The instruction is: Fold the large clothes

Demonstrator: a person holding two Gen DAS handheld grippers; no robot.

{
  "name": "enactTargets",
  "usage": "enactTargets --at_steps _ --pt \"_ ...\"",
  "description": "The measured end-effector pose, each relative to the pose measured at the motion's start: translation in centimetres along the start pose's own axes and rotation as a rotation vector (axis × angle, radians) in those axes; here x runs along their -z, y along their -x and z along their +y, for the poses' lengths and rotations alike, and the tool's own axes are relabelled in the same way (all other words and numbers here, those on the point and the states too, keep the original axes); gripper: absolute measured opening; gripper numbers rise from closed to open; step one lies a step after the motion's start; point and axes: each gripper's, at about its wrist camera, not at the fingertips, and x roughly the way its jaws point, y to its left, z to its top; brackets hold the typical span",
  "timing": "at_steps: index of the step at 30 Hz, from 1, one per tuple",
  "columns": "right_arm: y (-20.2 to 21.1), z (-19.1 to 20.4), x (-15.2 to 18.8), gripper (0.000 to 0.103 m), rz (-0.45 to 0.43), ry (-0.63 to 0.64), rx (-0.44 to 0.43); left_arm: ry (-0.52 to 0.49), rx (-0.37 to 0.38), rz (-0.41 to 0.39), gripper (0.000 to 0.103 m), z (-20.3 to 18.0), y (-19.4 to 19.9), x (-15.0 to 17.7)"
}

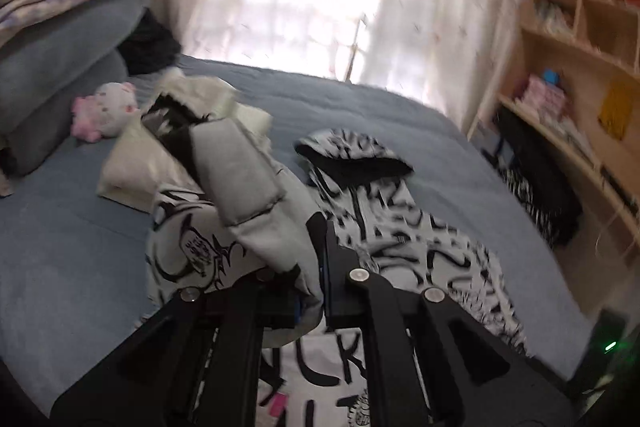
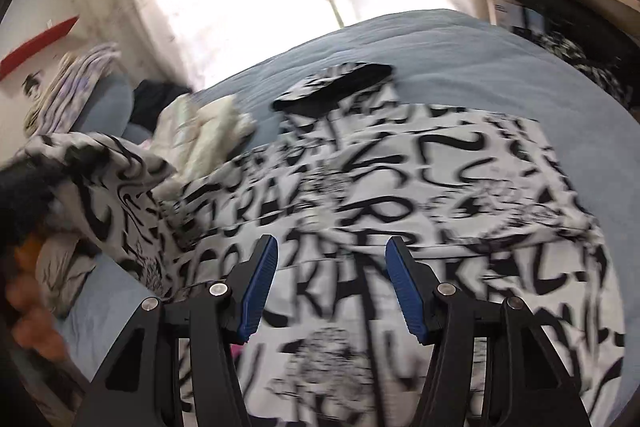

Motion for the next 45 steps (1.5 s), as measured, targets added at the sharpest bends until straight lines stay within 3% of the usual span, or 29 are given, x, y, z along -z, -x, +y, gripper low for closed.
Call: enactTargets --at_steps 3,6,10,12,15,19,20,24,31,34,38,45 --pt "0.7 -4.3 0.2 0.058 0.017 -0.04 0.03 -0.092 0.012 0.083 0.005 -5.5 -4.3 3.9" --pt "0.5 -7.0 0.5 0.058 0.039 -0.072 0.042 -0.14 0.039 0.207 0.006 -8.6 -8.5 8.2" --pt "0.3 -8.6 1.2 0.058 0.058 -0.094 0.044 -0.11 0.066 0.387 0.01 -9.1 -12.6 12.4" --pt "0.2 -9.1 1.4 0.06 0.065 -0.099 0.031 -0.105 0.07 0.421 0.012 -8.4 -13.1 13.6" --pt "0.1 -8.8 1.6 0.076 0.06 -0.099 0.014 -0.132 0.099 0.431 0.018 -8.5 -12.6 14.4" --pt "-0.1 -7.5 2.0 0.079 0.071 -0.083 -0.019 -0.104 0.214 0.425 0.055 -7.2 -10.2 13.2" --pt "-0.5 -6.8 1.8 0.079 0.076 -0.081 -0.023 -0.093 0.235 0.418 0.06 -6.7 -9.6 12.8" --pt "-1.1 -5.2 1.5 0.079 0.078 -0.06 -0.017 -0.06 0.243 0.412 0.061 -5.0 -7.7 11.9" --pt "-3.1 -5.1 1.0 0.079 0.13 -0.076 -0.062 0.002 0.163 0.377 0.061 0.9 -5.0 11.8" --pt "-5.9 -4.7 0.3 0.079 0.17 -0.074 -0.093 0.045 0.108 0.366 0.061 4.3 -4.4 11.9" --pt "-11.5 -3.4 -1.3 0.079 0.233 -0.018 -0.065 0.127 0.042 0.359 0.061 8.9 -4.3 12.1" --pt "-20.7 -2.6 -2.5 0.079 0.38 -0.02 -0.06 0.205 0.019 0.353 0.061 13.4 -4.5 13.0"
